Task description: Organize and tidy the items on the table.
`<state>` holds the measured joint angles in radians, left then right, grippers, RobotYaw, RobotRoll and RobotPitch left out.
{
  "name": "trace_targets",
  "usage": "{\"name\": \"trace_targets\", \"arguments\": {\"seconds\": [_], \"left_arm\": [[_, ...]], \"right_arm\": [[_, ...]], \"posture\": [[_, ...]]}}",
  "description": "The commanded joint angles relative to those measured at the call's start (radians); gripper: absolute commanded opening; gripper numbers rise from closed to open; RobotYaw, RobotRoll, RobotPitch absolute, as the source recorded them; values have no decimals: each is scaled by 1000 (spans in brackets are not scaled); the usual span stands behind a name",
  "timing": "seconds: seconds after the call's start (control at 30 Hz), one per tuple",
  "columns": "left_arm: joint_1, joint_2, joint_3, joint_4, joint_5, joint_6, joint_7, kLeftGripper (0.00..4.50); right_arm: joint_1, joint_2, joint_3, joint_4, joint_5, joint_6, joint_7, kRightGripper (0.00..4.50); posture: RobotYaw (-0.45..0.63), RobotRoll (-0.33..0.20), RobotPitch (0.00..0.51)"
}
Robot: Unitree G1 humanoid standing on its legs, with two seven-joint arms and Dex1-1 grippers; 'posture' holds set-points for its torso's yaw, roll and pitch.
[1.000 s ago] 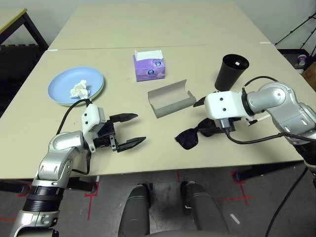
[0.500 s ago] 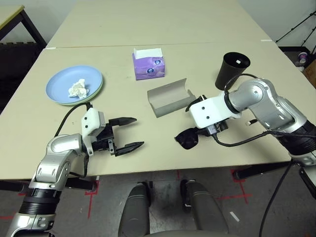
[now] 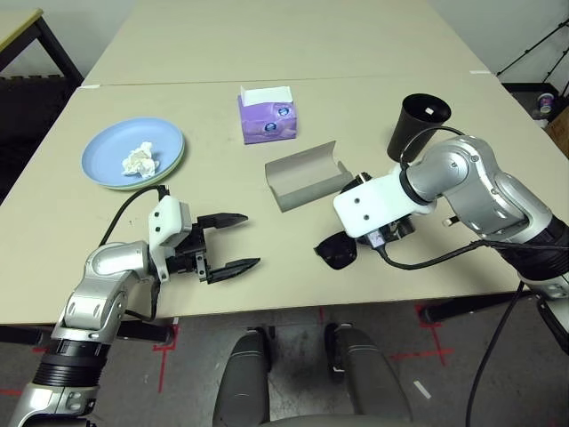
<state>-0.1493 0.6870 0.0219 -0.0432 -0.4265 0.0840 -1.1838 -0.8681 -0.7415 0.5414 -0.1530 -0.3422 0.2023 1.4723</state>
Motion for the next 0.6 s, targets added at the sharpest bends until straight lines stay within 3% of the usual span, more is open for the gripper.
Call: {"name": "trace_targets", "arguments": {"seconds": [0.03, 0.3, 0.6], "left_arm": [[-6, -4, -21, -13, 16, 3, 2, 4456], [-12, -16, -39, -10, 20, -1, 8, 4456], [-17, -23, -48, -8, 21, -4, 15, 4456]], "right_arm": [[-16, -9, 23, 6, -23, -43, 20, 4500], [-10, 1, 26, -21, -59, -59, 47, 4500], [27, 32, 29, -114, -79, 65, 72, 4500]], "posture": [[-28, 0, 184], [-31, 0, 181], [-37, 0, 178]]}}
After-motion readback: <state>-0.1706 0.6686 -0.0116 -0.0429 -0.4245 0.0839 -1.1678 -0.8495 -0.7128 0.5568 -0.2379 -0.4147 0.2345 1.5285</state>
